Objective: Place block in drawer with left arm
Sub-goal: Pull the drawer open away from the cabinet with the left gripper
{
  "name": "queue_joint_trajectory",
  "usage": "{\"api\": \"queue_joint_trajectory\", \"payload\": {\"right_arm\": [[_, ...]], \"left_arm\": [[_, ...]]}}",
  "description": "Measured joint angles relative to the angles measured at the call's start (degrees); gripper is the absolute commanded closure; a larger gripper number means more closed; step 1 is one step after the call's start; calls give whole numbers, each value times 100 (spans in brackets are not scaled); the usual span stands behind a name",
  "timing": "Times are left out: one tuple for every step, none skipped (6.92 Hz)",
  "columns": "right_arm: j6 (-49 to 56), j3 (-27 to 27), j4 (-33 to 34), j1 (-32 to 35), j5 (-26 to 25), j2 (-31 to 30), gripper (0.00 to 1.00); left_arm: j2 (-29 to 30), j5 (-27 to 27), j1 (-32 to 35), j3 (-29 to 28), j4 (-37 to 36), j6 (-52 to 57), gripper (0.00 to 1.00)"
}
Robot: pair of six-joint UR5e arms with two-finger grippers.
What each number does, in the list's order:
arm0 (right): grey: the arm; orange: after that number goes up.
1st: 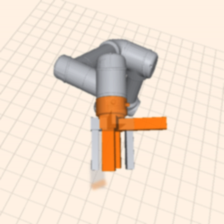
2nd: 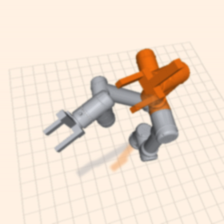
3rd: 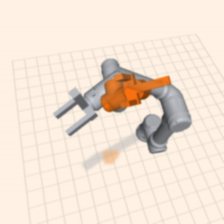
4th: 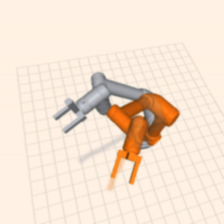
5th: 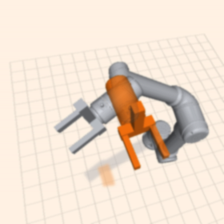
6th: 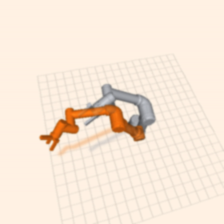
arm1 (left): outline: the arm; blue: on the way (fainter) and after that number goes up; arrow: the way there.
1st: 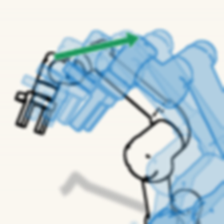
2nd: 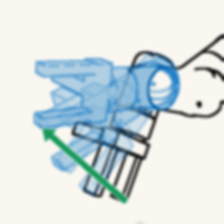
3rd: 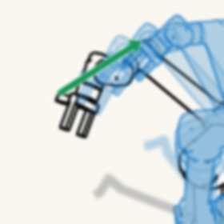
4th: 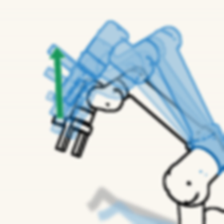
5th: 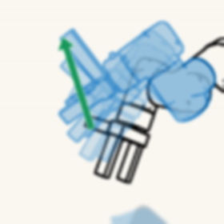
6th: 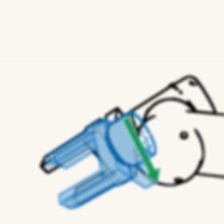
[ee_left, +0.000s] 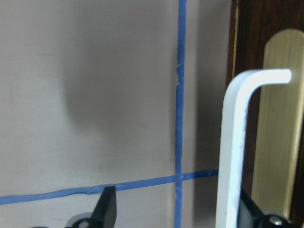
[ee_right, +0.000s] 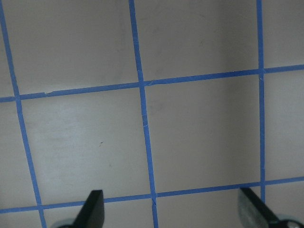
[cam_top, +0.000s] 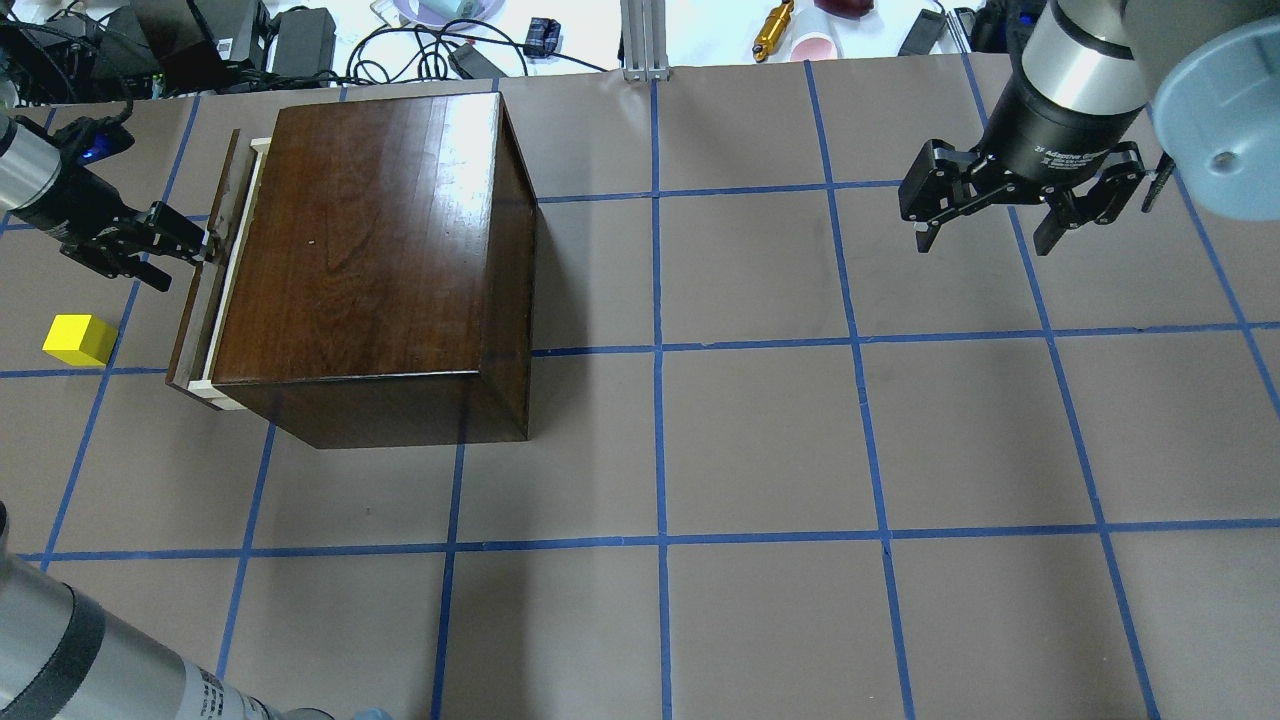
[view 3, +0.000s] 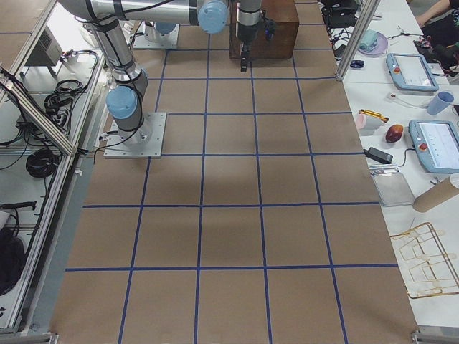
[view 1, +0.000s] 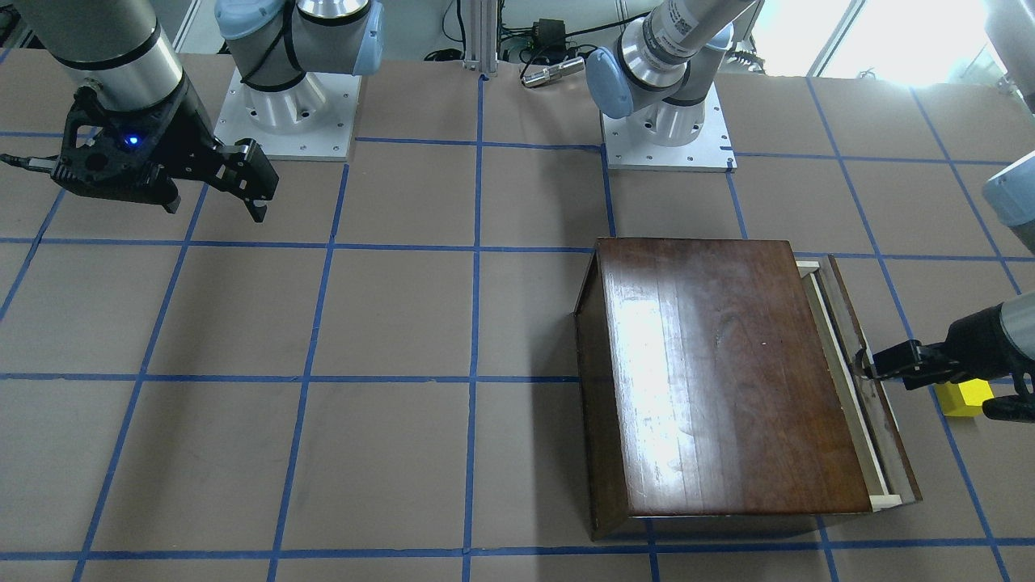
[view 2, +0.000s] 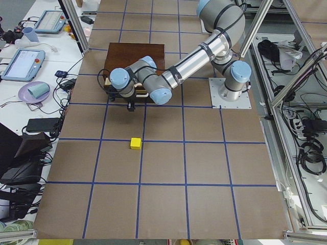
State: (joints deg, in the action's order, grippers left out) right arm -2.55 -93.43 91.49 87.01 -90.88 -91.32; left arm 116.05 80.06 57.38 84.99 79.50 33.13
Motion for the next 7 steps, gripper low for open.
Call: {"api": "queue_joint_trajectory", "payload": {"right_arm": [[0, 0, 0, 0, 0, 0, 0], [0, 0, 0, 0, 0, 0, 0], [0, 0, 0, 0, 0, 0, 0], [0, 0, 0, 0, 0, 0, 0], [0, 0, 0, 0, 0, 0, 0], [0, 0, 0, 0, 0, 0, 0], [0, 0, 0, 0, 0, 0, 0]], "left_arm": [[-13, 76, 1, -22, -6, 1, 17], [-17, 110, 1, -48, -10, 14, 17], [-18, 169, 1, -62, -24, 63, 17], [-12, 265, 3, -67, -58, 131, 17], [-7, 334, 3, -69, -93, 176, 17], [-5, 363, 1, -70, -110, 197, 17], [-4, 374, 1, -77, -115, 204, 17]]}}
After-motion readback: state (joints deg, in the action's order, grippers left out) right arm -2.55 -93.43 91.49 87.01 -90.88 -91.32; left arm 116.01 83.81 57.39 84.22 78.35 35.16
